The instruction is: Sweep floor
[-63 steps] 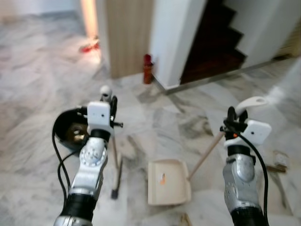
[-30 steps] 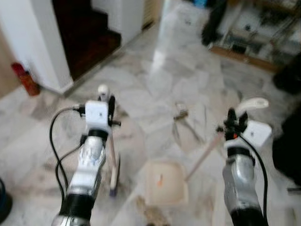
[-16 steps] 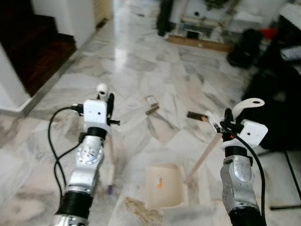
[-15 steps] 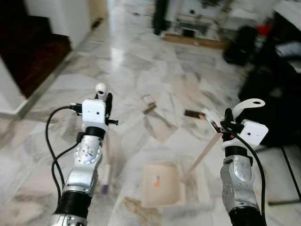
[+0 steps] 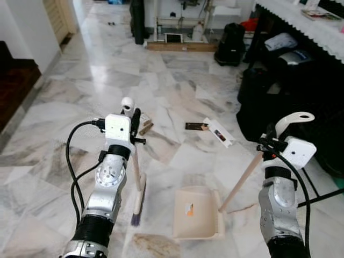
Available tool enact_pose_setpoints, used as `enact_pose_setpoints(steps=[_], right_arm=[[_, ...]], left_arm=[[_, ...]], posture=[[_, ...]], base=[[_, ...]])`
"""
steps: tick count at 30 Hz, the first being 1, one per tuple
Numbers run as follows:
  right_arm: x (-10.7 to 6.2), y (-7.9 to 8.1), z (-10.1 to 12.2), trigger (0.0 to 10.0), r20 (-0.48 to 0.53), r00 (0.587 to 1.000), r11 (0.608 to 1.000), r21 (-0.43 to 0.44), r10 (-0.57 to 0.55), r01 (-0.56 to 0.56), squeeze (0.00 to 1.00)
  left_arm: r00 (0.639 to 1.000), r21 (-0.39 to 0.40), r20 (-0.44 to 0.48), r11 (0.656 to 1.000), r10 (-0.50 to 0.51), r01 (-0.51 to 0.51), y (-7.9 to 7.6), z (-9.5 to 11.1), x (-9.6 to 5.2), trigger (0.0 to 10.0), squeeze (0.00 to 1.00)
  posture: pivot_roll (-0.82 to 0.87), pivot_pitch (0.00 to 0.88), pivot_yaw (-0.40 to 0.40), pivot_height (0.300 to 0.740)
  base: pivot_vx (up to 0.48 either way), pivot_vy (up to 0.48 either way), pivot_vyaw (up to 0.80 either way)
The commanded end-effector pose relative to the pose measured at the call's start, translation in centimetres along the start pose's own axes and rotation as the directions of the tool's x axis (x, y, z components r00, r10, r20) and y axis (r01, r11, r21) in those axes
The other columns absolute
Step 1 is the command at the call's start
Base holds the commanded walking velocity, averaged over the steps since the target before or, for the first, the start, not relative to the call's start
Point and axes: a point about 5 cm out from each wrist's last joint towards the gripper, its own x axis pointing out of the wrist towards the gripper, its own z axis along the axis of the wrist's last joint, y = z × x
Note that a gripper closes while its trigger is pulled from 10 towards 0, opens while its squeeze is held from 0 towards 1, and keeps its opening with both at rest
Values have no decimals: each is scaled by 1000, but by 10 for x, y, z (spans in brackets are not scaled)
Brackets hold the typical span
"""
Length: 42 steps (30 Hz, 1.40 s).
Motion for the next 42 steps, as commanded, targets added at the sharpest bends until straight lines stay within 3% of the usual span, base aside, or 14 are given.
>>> enact_pose_setpoints(steps=[1, 15, 26, 42], right_arm=[[6, 2, 17, 10000, 84, 996, 1000, 20, -10, 8, 0], [16, 15, 26, 10000, 107, 994, 999, 48, 18, -23, 0], [15, 15, 29, 10000, 117, 992, 998, -3, 55, -55, 0], [19, 18, 31, 10000, 106, 993, 998, 29, 50, -53, 0]], left_arm=[[998, 3, 63, 1000, -20, 19, -2, 12, 9, 10000, 0], [996, 3, 72, 999, 46, -47, 17, 15, 18, 10000, 0], [996, -13, 73, 998, 59, -58, 13, 14, 14, 10000, 0], [995, -6, 76, 998, 65, -65, 14, 15, 13, 10000, 0]], posture=[[-87, 24, 21, 740], [21, 28, 3, 740], [21, 47, -19, 740], [27, 60, -18, 740]], base=[[0, 0, 0], [81, 0, 0], [319, 0, 272], [321, 0, 0]])
